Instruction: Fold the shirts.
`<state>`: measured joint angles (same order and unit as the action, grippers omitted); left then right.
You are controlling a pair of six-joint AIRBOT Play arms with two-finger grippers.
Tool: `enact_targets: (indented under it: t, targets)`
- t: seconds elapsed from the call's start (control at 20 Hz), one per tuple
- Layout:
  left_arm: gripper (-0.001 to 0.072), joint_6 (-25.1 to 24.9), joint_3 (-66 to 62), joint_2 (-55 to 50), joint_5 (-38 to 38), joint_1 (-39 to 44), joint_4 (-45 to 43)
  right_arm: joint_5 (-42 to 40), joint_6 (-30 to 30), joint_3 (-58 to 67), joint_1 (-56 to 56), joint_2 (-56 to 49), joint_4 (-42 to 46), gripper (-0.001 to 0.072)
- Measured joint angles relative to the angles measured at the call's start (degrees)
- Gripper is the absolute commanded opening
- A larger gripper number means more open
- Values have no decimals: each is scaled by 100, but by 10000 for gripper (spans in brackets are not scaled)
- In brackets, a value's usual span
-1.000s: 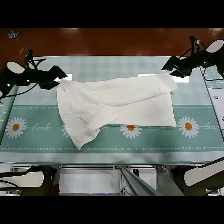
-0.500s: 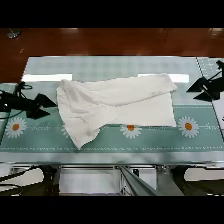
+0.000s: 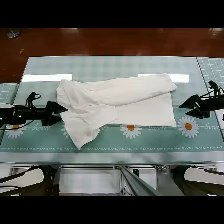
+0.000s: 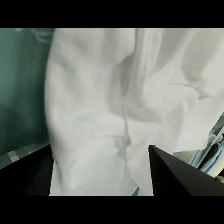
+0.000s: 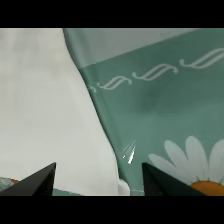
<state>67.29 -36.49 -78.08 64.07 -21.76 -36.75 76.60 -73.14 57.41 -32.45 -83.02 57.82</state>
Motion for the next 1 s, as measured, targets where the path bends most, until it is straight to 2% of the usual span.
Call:
enact_targets:
  t: [0.05,0.5,0.9,1.0]
  targets:
    - [24,-57,22,-42,-98,129,-17,9,-28,-35,-4,7,-9,616]
    - [25,-398,44,-114,-79,479,72,339,-492,-219,-11,24,820,616]
    - [25,-457,44,-114,-46,496,79,146,-262,-776,439,-46,302,616]
    - [25,-457,42,-114,-44,496,79,-85,-210,-807,667,-74,-55,587]
